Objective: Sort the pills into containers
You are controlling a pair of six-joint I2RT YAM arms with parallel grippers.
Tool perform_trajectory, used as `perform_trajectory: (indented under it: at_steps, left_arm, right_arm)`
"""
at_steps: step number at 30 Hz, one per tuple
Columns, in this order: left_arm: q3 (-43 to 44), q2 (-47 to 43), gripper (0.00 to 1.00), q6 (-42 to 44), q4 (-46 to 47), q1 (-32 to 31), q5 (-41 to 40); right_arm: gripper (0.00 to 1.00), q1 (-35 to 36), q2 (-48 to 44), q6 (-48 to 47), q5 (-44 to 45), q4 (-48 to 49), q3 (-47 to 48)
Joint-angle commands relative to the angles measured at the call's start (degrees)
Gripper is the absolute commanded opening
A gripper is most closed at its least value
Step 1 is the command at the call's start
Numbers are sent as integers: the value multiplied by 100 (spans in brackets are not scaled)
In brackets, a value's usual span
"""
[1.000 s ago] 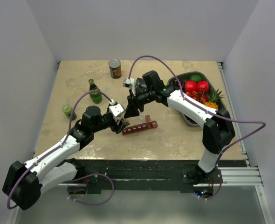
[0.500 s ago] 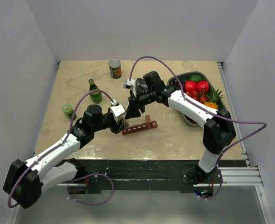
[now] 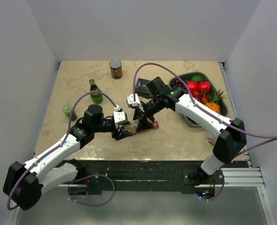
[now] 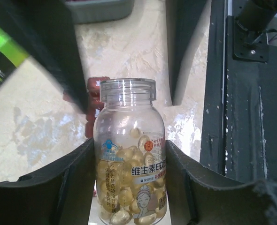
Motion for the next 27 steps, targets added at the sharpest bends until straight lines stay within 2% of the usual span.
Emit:
perform_trajectory:
  at_steps: [1,3,7,9,11,13,17,20,27]
  left_arm:
    - [118,165,0,24,-173,-32,209]
    - [74,104,0,-142,-103,-32,-64]
    - [-154,-134,0,-502,308,-32,-486]
    - [-321,-326,0,-766,625,-32,-723]
    - [-435,-441,0,-1090,949,-32,-942]
    - [-497,-538,0,-1258,1092,-32,-1092]
    - [-541,-574,0,-1391,1276,-40,-1260]
    - [-541,-530,0,-1400,1312,-40,-1295]
    - [-506,-468,0,-1391,1382,-40,-1321]
  right_arm:
    - [81,10,-373,774,-52,999,-198]
    - [99,-95,-479,1179,-130,1229,-198]
    - [99,-691,-663,2986,-341,2482,-321]
    - [99,-851,-742,3499,-665,2889,-680]
    - [99,-922,-778,4614,-1341,3863,-1327]
    - [99,-896,-1041,5606,-1160,4984,-1839]
    - [96,-913,-1103,5847,173,4658,-2026]
    - [94,-887,-1068,6436,370,4851,-2166]
    - [90,-614,-849,6762,362,4973,-2193]
